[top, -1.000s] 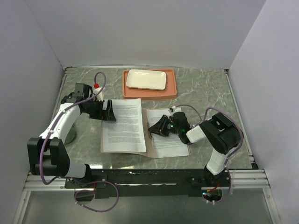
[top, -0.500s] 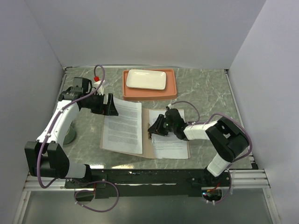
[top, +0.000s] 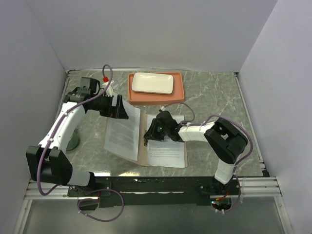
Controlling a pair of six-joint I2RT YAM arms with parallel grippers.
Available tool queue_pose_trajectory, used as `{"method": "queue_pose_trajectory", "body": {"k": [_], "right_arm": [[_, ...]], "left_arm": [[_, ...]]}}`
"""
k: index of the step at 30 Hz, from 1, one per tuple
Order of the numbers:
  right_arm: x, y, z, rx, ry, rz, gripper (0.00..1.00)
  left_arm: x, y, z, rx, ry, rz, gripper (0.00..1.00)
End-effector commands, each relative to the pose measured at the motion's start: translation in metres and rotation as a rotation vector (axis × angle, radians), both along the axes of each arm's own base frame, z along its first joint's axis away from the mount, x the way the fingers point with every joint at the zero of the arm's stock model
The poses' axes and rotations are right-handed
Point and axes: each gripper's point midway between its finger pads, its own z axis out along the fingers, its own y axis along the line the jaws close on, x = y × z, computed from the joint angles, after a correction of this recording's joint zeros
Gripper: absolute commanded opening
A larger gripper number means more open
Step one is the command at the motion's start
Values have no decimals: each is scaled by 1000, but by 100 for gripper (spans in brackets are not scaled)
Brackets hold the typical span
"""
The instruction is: Put the files into the folder
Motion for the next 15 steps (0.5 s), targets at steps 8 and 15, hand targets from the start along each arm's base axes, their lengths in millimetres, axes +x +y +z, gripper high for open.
{"method": "queue_pose_trajectory", "body": {"k": [8, 15], "right_arm": [[-58, -40, -83, -337, 247, 51, 40], [-58, -32, -80, -386, 221, 79, 46]], "left_arm": [[4, -42, 2, -26, 48, -78, 96], [18, -56, 12, 23, 33, -104, 96]]}}
